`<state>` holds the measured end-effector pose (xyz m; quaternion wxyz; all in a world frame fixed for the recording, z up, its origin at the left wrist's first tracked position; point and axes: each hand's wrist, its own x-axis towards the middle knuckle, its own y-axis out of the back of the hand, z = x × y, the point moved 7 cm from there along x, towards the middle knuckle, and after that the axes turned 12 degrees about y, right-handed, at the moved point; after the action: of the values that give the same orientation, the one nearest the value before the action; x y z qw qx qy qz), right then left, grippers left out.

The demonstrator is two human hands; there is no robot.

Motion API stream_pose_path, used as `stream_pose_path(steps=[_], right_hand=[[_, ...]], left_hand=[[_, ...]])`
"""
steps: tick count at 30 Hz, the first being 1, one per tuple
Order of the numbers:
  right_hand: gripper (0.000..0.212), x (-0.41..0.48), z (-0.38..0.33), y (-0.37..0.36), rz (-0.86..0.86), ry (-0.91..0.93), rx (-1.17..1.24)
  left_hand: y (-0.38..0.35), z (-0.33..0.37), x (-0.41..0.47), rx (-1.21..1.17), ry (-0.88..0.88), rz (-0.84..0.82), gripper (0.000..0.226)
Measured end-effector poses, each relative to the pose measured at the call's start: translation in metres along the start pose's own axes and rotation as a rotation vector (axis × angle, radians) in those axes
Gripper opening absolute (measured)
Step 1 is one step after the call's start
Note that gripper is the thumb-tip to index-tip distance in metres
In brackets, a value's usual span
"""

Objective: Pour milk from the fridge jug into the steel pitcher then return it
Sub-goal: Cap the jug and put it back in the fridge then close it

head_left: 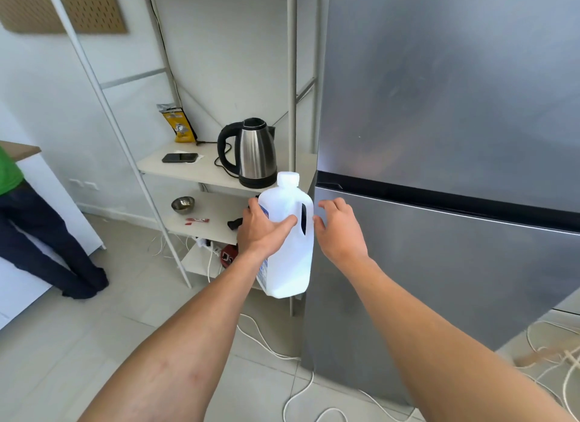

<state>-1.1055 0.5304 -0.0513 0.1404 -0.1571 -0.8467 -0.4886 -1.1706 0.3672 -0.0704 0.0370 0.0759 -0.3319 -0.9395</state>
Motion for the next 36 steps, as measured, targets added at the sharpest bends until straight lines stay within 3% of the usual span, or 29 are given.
stream_pose_path(steps=[6,12,36], right_hand=[[0.051,0.016,0.007,0.001,-0.095,0.056,-0.216],[0.065,0.029,0.018,0.001,0.009,0.050,-0.484],[0.055,0.044,0.034,0.006,0.042,0.046,-0.594]], left_hand=[[0.001,0.011,0.005,0.012,0.025,0.063,0.058],[-0.005,0.013,0.011,0.025,0.033,0.094,0.060],[-0.016,-0.001,0.001,0.099,0.078,0.131,0.060]])
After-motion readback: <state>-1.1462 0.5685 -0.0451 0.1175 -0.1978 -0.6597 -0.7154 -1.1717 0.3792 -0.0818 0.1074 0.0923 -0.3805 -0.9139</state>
